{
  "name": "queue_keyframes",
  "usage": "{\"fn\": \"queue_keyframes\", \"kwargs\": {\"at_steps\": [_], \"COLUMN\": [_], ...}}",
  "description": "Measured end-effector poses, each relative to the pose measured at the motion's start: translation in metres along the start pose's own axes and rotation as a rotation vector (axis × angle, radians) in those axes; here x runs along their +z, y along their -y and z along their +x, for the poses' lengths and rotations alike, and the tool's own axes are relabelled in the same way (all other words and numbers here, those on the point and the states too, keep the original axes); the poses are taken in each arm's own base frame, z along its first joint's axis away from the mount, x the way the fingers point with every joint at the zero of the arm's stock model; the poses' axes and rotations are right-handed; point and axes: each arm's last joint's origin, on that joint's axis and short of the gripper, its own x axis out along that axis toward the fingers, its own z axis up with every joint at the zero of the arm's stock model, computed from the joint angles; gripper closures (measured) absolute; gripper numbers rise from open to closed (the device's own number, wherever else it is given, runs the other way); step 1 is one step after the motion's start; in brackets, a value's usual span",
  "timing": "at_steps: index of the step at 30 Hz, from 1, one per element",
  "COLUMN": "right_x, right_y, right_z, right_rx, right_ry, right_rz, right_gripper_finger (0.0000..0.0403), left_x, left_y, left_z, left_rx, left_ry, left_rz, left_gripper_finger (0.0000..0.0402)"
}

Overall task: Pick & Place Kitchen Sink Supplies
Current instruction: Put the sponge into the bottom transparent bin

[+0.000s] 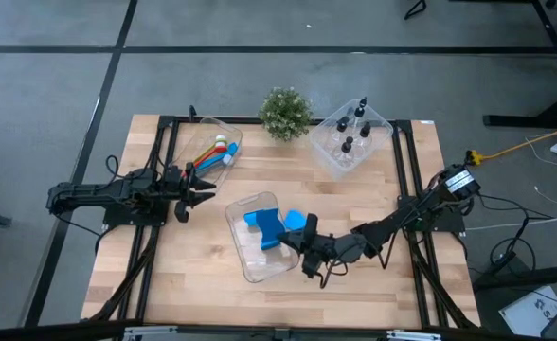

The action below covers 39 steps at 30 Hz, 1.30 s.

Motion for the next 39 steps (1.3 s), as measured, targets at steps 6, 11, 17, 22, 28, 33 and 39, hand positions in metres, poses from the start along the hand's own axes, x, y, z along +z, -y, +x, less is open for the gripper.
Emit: {"fn": "queue_keyframes", "kwargs": {"at_steps": [6,11,17,22,28,33,39], "right_x": [0.0,0.0,-0.001,-0.001,0.0,-0.001,-0.004], "right_y": [0.0,0.001,0.0,0.0,0.0,0.0,0.001], "right_z": [0.0,0.0,0.001,0.001,0.001,0.002,0.004], "right_rx": [-0.004,-0.004,0.001,0.001,0.015,0.017,0.013], "right_ry": [0.002,0.002,-0.002,-0.002,0.029,0.033,0.023], "right_rz": [-0.004,-0.003,0.003,0.005,0.006,0.008,0.011], "right_gripper_finger": [0.0389,0.0389,0.0389,0.0389,0.0389,0.0389,0.0389], "left_x": [0.001,0.003,0.003,0.003,0.003,0.009,0.012], "left_y": [0.0,0.001,0.001,0.001,0.001,0.004,0.013], "left_z": [0.0,0.0,0.0,0.0,0.0,0.002,0.009], "left_rx": [0.002,-0.004,-0.004,-0.001,-0.004,-0.083,-0.167], "left_ry": [0.009,0.031,0.031,0.029,0.036,0.069,0.052], "left_rz": [-0.009,0.006,0.006,-0.002,-0.021,-0.015,0.09], "left_gripper_finger": [0.027,0.0271,0.027,0.0272,0.0272,0.0279,0.0292]}}
